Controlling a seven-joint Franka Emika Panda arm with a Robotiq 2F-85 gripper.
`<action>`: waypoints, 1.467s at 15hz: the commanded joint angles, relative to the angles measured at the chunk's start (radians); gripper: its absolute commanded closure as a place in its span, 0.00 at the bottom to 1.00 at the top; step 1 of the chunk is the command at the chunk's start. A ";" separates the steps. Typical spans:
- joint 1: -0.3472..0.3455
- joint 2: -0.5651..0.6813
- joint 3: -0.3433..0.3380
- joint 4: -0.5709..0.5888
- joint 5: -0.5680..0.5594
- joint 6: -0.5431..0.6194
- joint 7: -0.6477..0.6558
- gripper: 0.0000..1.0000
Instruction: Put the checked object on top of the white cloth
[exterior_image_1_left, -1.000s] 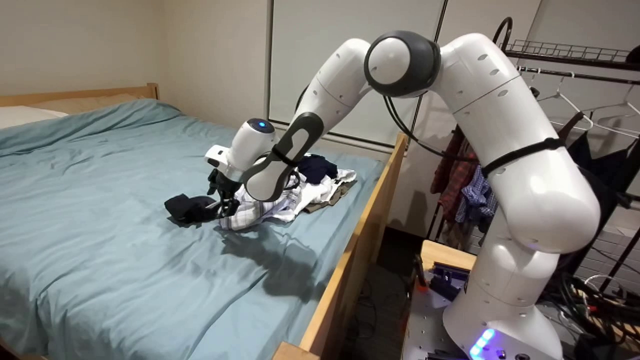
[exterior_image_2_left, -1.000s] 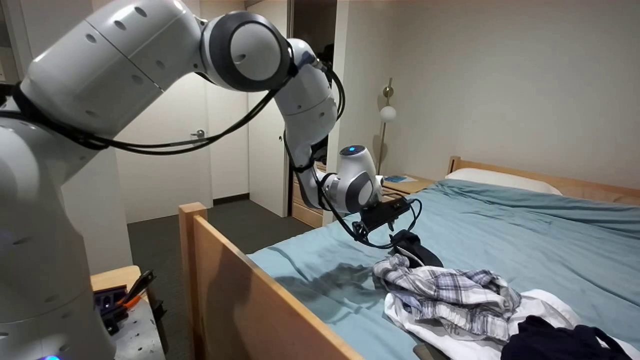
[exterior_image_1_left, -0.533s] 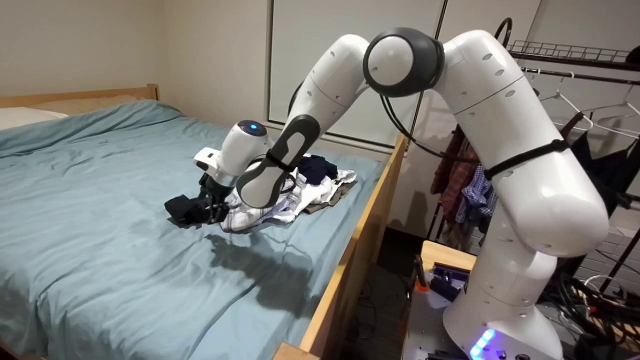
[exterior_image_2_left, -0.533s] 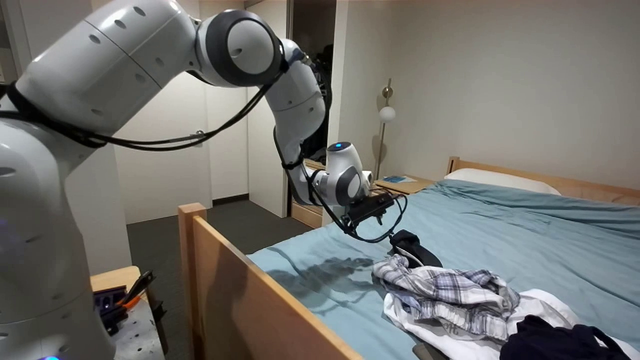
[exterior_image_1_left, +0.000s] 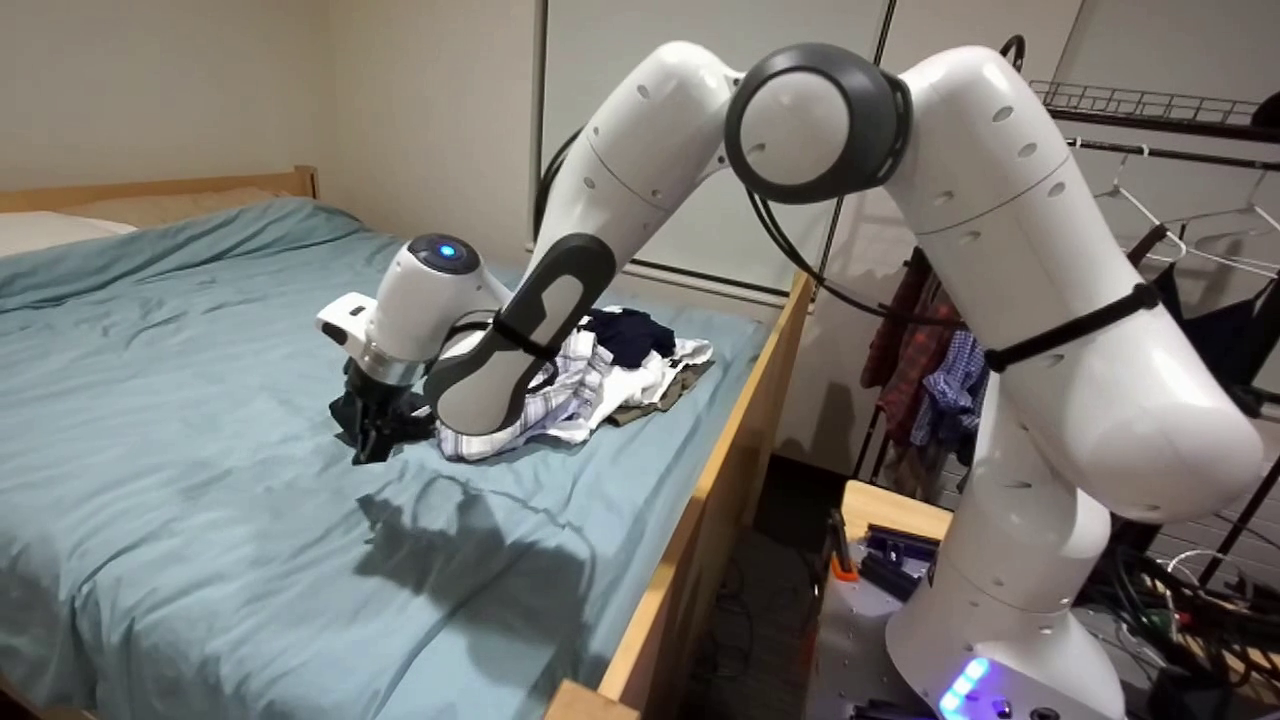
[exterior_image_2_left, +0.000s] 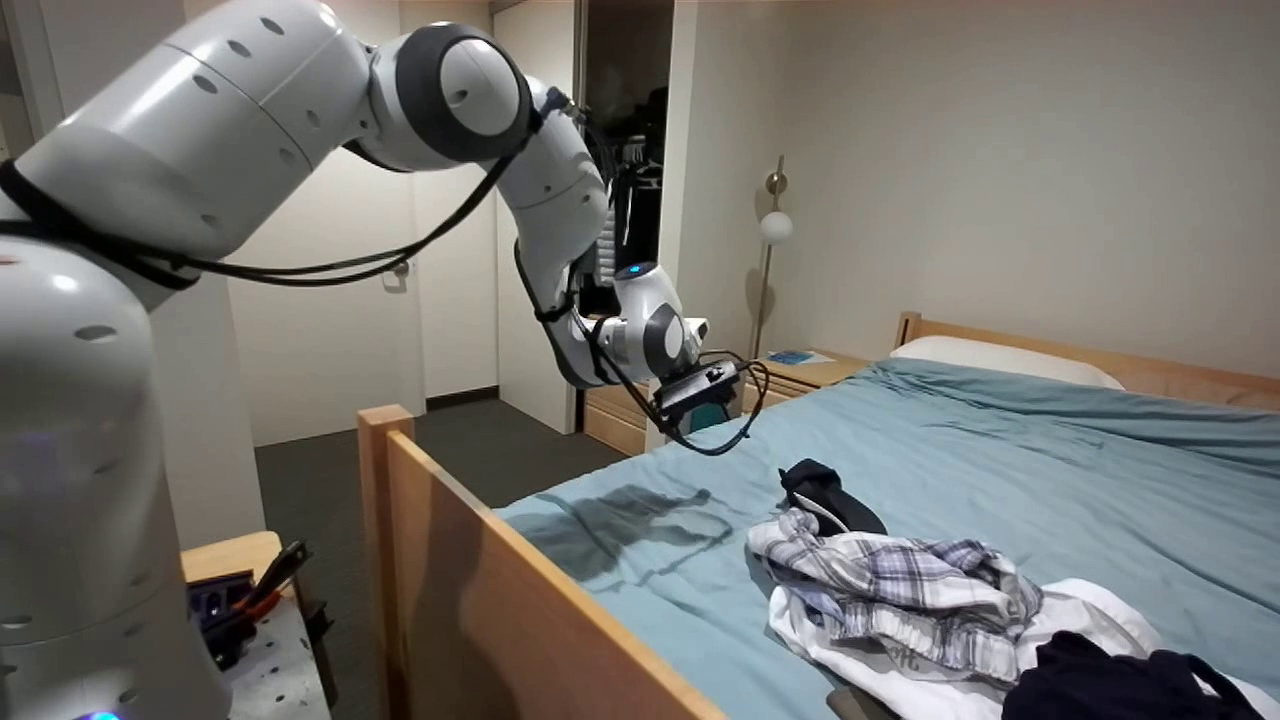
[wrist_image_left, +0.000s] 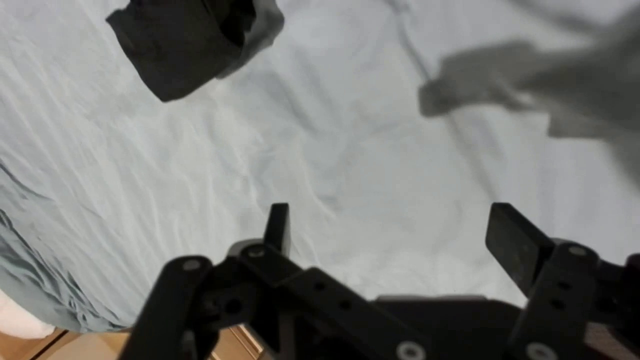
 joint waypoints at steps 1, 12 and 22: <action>-0.161 -0.069 0.147 -0.066 -0.024 -0.146 -0.116 0.00; -0.233 -0.642 0.255 -0.377 0.260 -0.755 -0.587 0.00; -0.176 -0.753 0.190 -0.463 0.311 -0.775 -0.571 0.00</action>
